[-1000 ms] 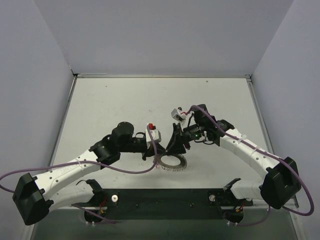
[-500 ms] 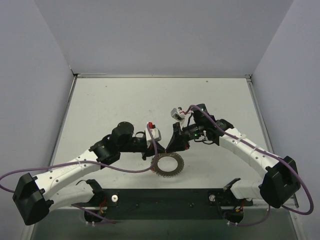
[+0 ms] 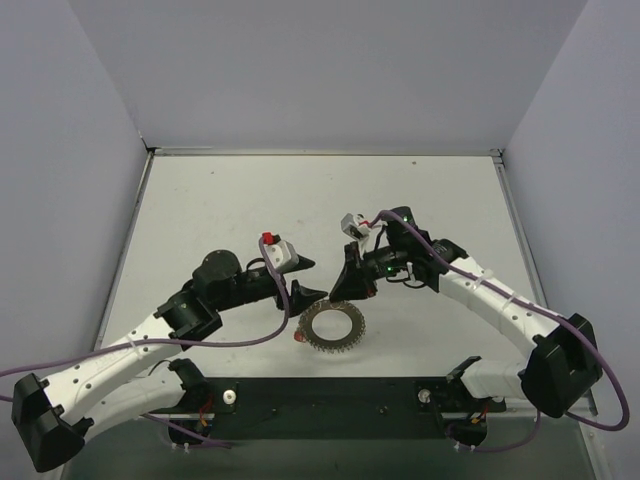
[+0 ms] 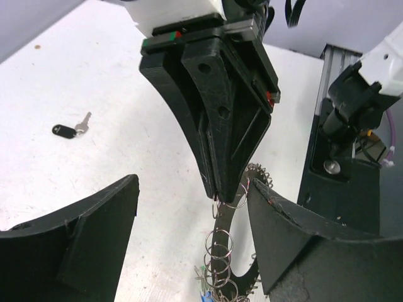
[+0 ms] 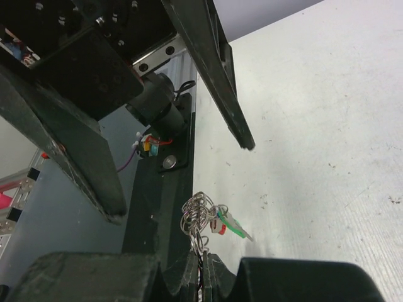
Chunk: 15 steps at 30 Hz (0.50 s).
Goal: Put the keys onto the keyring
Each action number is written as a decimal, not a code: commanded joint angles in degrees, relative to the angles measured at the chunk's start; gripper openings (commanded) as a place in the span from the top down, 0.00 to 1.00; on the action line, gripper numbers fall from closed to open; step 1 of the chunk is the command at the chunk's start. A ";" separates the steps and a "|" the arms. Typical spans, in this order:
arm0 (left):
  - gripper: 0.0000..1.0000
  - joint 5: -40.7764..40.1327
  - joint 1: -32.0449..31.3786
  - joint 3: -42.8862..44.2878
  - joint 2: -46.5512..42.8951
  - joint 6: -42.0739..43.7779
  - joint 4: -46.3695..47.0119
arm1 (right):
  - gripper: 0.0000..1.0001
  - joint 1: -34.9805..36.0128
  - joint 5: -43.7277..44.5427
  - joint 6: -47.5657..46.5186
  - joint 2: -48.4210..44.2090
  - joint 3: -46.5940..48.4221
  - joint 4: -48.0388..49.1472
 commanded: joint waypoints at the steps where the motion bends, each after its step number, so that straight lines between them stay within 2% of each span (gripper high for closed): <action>1: 0.21 -0.31 2.33 -1.18 -2.95 -3.42 5.02 | 1.00 0.33 -3.83 -0.80 -3.31 0.07 3.16; 7: 0.25 13.56 6.29 0.04 -2.16 -5.35 4.58 | 1.00 0.24 -7.00 -4.49 -4.19 1.21 0.10; 15: 0.30 21.75 7.00 1.10 -1.20 -6.32 4.93 | 1.00 0.15 -11.83 -10.12 -4.46 4.64 -7.82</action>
